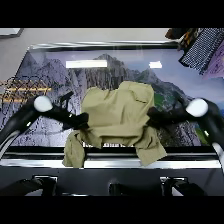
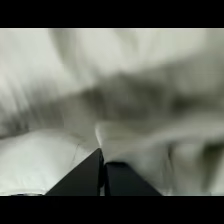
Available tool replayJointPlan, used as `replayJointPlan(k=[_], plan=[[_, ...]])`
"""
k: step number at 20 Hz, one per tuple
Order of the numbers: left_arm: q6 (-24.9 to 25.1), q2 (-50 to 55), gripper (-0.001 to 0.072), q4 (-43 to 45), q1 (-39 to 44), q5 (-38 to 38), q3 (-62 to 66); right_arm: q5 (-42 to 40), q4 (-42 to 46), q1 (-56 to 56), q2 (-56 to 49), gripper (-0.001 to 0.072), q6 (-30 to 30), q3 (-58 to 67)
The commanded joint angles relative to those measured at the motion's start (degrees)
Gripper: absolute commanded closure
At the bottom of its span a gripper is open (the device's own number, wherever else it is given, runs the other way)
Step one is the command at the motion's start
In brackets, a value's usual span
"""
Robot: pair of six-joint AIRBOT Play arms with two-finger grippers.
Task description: Fold the clothes and pants, and hang the long-sleeved shirts on hangers.
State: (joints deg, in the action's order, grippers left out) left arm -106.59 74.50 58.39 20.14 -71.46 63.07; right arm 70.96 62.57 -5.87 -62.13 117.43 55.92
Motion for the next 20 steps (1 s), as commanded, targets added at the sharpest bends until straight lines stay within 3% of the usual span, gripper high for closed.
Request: replayJointPlan(k=[1,4,5,6,8,9,10,13,16,20], plan=[[5.6,15.8,0.0693,-1.8,-2.5,-0.8,11.4,-8.5,-5.4,-0.1,-15.1,0.0684,-3.9,5.2],[6.3,22.6,0.0692,-1.8,-2.6,-1.0,16.8,-12.7,-5.3,-1.2,-19.7,0.0655,-6.6,5.2],[6.4,23.6,0.069,-1.8,-2.6,-0.9,17.5,-13.9,-4.8,-1.2,-19.9,0.0592,-7.6,5.2],[6.4,23.9,0.0642,-1.4,-2.6,-0.6,17.8,-15.1,-4.3,-1.1,-19.3,0.0526,-9.9,5.2],[6.3,23.4,0.0283,1.7,-3.2,-1.1,18.6,-14.9,0.9,-1.1,-16.3,0.0463,-11.2,5.9],[6.4,22.4,0.0174,4.5,-3.8,-2.1,19.2,-13.5,4.4,-1.1,-14.0,0.0299,-11.2,6.3],[6.3,21.0,0.0153,7.7,-4.3,-2.7,19.5,-11.6,8.1,-1.1,-10.8,0.0202,-11.4,6.6],[8.5,14.0,0.0151,16.5,-4.7,-2.6,18.0,-5.4,11.5,-1.2,-2.2,0.0205,-16.4,6.6],[9.1,7.3,0.0151,16.9,-3.7,2.1,10.9,-1.5,15.0,-5.5,1.0,0.0208,-17.8,6.5],[9.1,2.0,0.0151,16.9,-0.1,9.0,0.9,-6.3,26.2,-19.0,-0.6,0.0208,-10.6,2.8]])
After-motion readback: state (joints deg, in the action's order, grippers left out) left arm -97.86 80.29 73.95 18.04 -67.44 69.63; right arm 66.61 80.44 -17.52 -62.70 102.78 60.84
